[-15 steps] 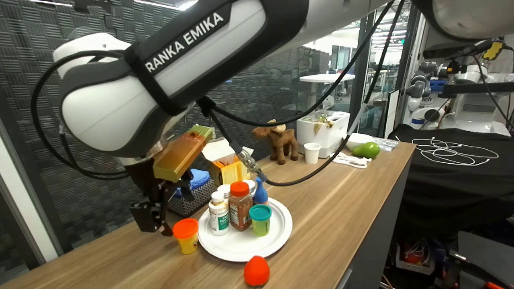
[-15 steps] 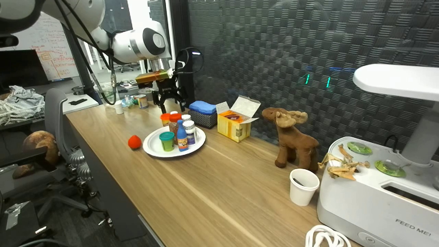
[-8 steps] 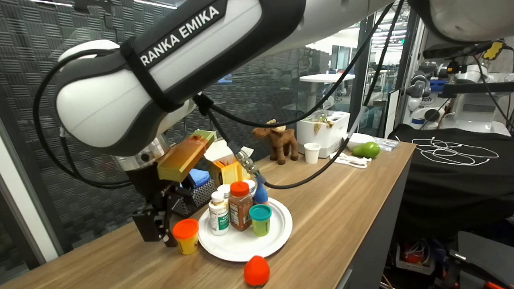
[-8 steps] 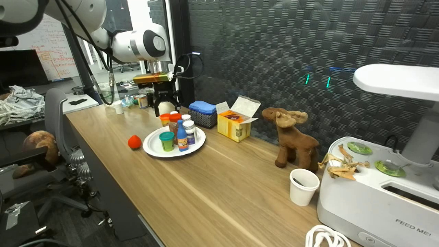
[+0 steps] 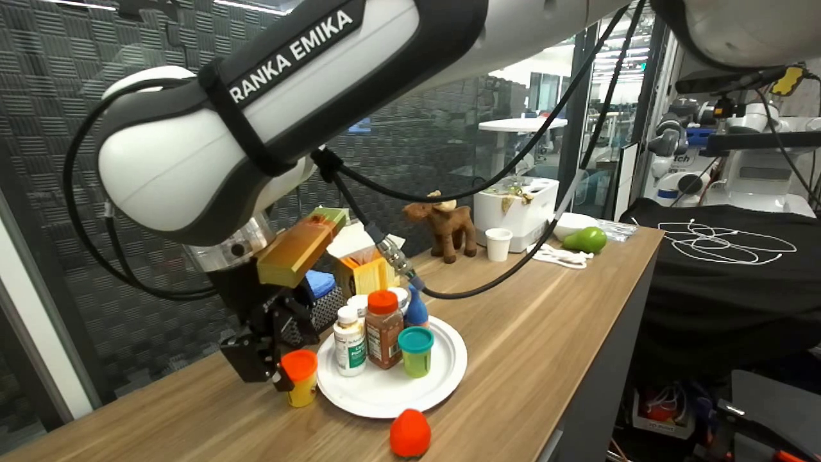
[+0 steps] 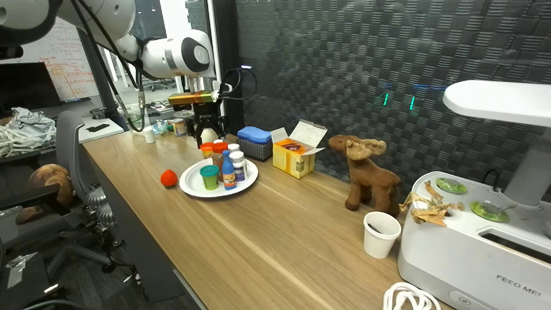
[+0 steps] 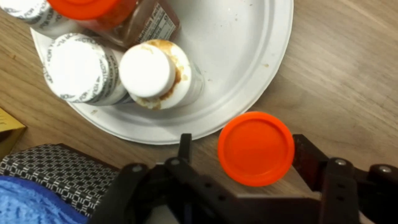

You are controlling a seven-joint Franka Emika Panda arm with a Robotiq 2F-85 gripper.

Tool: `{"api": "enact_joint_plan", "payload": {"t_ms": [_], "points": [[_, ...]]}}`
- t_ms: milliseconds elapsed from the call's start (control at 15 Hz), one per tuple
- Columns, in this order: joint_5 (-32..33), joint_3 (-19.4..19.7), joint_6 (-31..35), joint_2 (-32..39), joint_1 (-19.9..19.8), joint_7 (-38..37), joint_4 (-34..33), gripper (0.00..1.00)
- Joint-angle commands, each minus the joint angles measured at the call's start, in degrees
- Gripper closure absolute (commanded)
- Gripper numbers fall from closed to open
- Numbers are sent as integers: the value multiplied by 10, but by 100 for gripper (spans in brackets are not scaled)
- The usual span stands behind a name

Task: Put all the bottles and the orange plushie surrounding the white plate on the white plate

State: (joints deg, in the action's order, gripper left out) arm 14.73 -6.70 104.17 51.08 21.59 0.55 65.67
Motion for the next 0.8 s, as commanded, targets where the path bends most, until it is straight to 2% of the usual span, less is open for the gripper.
{"api": "enact_joint_plan", "payload": {"t_ms": [0,67,200,733], "points": [[-17,-15,6,2,-8,17,-13,49],[-19,-17,8,2,-9,18,-13,58],[-18,-21,15,-2,-9,17,-9,71],[4,-16,45,-55,1,-29,47,71]]}}
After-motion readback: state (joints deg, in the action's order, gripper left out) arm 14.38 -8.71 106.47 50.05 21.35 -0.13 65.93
